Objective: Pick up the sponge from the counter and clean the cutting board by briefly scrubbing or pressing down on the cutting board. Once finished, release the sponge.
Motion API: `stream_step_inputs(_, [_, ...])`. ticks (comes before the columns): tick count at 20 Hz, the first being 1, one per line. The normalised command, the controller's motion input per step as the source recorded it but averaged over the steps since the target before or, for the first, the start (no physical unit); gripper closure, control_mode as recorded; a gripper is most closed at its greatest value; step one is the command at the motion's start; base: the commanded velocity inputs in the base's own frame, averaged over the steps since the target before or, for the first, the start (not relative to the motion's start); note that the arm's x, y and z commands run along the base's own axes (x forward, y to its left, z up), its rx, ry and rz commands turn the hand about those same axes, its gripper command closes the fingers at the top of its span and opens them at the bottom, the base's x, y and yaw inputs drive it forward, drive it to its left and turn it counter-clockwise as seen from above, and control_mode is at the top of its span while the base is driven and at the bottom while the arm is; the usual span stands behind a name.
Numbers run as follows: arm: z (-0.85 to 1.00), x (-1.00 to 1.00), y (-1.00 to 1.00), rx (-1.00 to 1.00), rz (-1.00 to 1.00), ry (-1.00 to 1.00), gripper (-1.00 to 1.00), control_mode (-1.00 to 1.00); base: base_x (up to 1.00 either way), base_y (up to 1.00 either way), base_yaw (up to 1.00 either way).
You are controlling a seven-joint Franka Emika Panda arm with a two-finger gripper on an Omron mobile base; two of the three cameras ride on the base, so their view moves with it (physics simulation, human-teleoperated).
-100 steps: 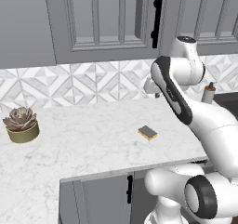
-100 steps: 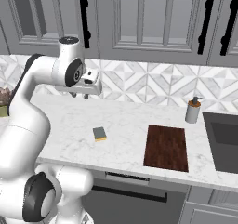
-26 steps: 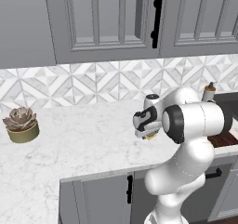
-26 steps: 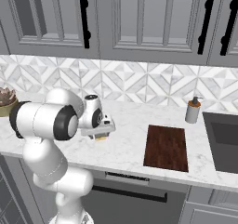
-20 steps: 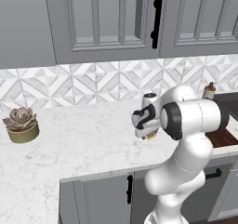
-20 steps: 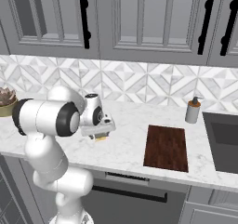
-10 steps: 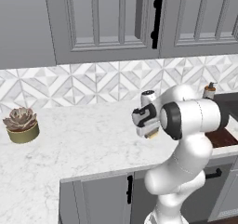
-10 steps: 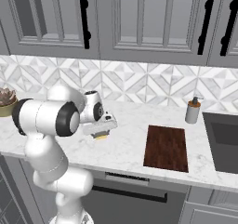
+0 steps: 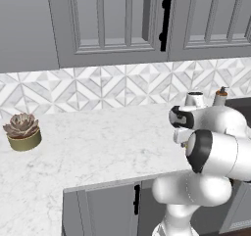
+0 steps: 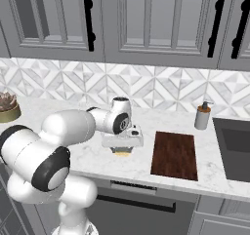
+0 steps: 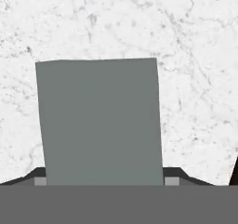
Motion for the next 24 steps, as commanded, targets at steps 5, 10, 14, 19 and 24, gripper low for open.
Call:
stream_step_inputs(5, [0.13,-0.46,-1.0,0.08,-0.28,0.25,1.0,-1.0,0.0,0.0,0.0])
stream_step_inputs(10, [-0.01,-0.15,-1.0,0.05,-0.24,0.02,1.0,-1.0,0.0,0.0,0.0])
stream_step_inputs(14, [-0.31,0.08,-0.53,0.0,-0.08,-0.2,1.0,-1.0,0.0,0.0,0.0])
stream_step_inputs(19, [-0.27,0.26,0.0,-0.02,-0.01,-0.12,1.0,-1.0,0.0,0.0,0.0])
stream_step_inputs(24, [-0.46,0.14,0.08,-0.1,0.0,-0.08,1.0,-1.0,0.0,0.0,0.0])
